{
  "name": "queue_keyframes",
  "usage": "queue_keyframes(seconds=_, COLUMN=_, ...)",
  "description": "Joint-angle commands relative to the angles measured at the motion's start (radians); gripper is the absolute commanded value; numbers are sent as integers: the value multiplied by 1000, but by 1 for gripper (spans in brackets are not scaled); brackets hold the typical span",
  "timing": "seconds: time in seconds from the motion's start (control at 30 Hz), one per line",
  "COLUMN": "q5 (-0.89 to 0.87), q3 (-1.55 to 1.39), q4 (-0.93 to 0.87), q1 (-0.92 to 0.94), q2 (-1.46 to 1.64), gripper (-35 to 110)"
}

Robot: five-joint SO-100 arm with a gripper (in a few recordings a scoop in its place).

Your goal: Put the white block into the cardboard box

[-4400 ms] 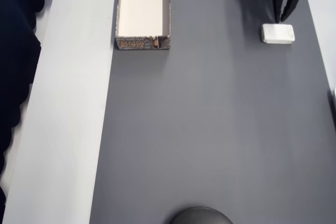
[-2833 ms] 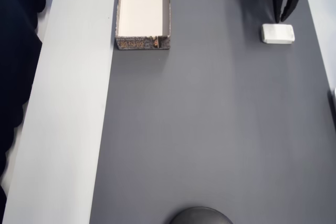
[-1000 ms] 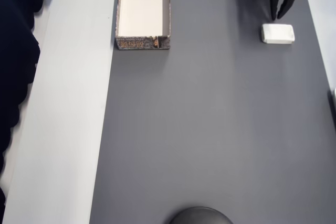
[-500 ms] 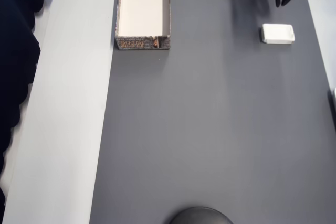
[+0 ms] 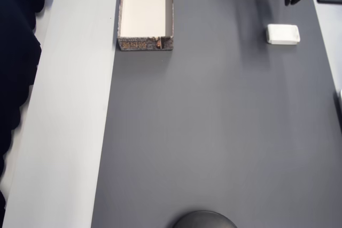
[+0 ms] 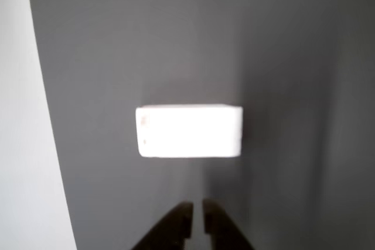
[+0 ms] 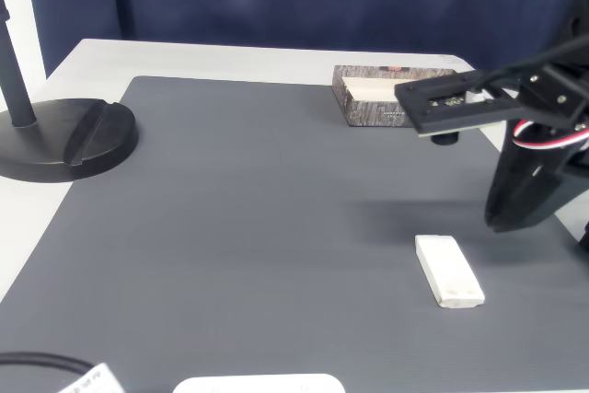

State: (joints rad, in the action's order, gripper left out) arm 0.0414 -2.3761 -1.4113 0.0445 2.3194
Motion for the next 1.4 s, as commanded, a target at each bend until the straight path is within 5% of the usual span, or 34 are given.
queue_keyframes(seconds=0.0, q5=-14, q3=146, q4=-35, q1=-11, q2=-91, gripper=-2)
queue_keyframes(seconds=1.37, q5=-15, q3=437, q4=-86, q1=-52, q2=-437, gripper=-2)
